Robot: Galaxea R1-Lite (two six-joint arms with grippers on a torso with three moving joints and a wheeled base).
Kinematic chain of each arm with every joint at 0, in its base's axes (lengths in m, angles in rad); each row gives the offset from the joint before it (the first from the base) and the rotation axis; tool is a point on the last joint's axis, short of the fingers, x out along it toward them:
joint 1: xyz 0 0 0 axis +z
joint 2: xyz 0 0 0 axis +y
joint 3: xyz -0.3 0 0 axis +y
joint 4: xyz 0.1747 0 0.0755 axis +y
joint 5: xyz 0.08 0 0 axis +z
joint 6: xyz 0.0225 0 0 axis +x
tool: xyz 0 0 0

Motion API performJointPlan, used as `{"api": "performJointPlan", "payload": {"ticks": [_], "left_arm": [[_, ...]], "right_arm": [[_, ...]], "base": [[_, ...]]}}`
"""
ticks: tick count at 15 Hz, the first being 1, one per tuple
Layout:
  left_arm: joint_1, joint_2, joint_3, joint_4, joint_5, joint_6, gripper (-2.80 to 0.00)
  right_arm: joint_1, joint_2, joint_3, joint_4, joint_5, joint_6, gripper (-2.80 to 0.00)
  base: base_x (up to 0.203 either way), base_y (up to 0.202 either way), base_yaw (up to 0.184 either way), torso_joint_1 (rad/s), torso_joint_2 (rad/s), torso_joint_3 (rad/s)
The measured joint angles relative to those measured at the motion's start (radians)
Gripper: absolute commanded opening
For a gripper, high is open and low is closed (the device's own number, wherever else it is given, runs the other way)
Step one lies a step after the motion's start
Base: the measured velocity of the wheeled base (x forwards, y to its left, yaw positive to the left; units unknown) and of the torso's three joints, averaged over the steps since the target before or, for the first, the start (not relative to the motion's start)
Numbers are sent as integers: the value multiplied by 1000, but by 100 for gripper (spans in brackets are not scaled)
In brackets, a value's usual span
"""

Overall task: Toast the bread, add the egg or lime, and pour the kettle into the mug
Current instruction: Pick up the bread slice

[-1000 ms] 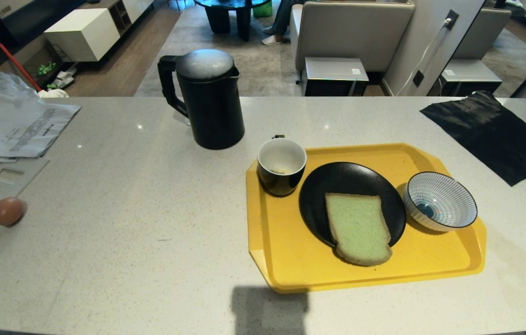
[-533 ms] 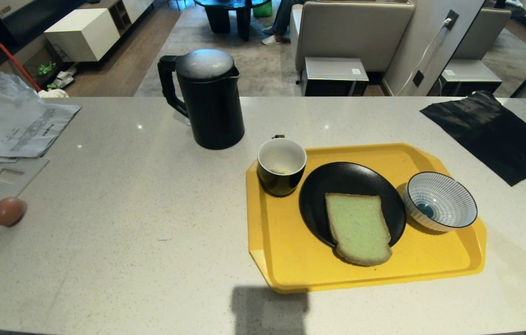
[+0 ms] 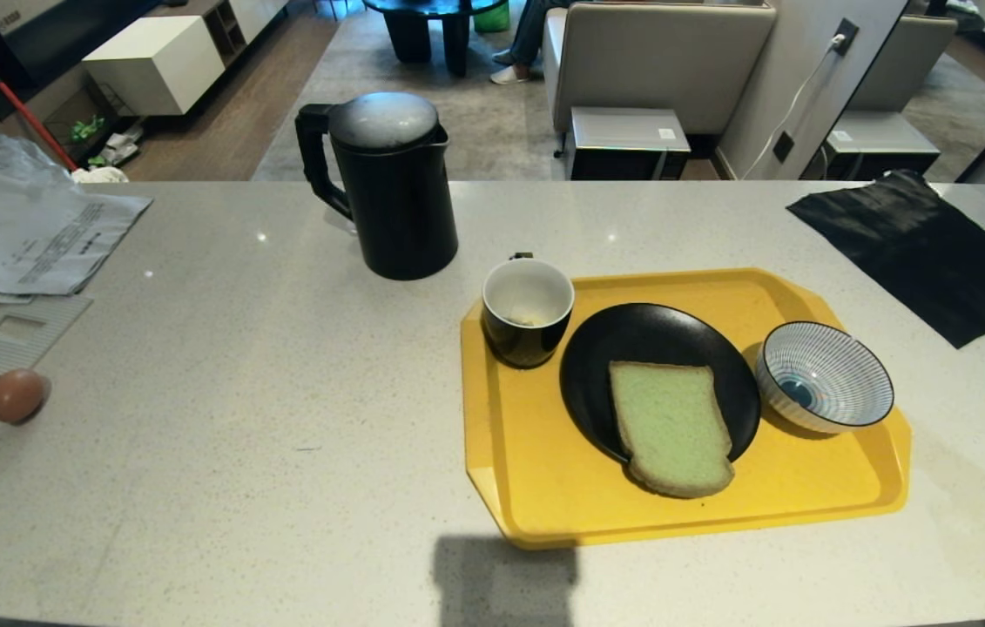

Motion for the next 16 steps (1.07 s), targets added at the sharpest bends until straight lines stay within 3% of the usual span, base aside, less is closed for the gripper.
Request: {"api": "performJointPlan", "payload": {"ticks": [7,13,16], "left_arm": [[0,0,0,0,0,0,-280],[0,0,0,0,0,0,-280],[0,0,0,0,0,0,-280]], "right_arm": [[0,147,-341,209,194,-17,-280],[7,563,-629,267,217,-70,-280],[21,768,-870,516,245,-78,-280]], "base": [[0,0,0,0,0,0],[0,0,0,0,0,0],[0,0,0,0,0,0]]}}
